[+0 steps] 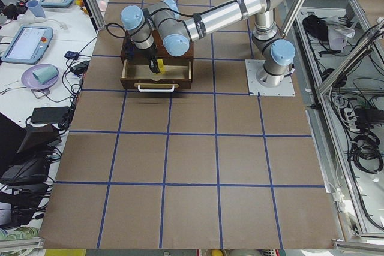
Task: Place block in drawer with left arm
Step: 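Lift the yellow cube and carry it over the open drawer, then lower the cube into the drawer and open the left gripper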
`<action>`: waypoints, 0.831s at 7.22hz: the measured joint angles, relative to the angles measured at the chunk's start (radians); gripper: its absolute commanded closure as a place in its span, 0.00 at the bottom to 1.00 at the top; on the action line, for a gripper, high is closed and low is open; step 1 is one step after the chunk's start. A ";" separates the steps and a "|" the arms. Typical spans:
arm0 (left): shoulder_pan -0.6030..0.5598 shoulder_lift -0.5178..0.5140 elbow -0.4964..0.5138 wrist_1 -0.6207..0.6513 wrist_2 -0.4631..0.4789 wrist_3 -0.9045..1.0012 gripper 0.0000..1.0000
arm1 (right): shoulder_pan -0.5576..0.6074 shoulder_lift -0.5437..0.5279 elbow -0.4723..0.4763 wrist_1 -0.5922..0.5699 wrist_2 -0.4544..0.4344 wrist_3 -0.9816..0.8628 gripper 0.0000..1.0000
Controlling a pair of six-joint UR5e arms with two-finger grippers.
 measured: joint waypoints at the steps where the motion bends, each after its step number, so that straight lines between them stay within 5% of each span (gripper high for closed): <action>1: 0.000 -0.004 -0.005 0.002 0.000 0.033 0.66 | 0.000 0.000 0.000 0.000 0.000 0.000 0.00; 3: 0.001 -0.007 -0.023 0.018 0.000 0.059 0.46 | 0.000 0.000 0.000 0.000 0.000 0.000 0.00; 4: 0.002 -0.007 -0.040 0.043 0.000 0.061 0.11 | 0.000 0.000 0.000 0.000 0.000 0.000 0.00; 6: 0.004 -0.009 -0.060 0.071 -0.002 0.050 0.04 | 0.000 0.000 0.000 0.000 0.000 0.000 0.00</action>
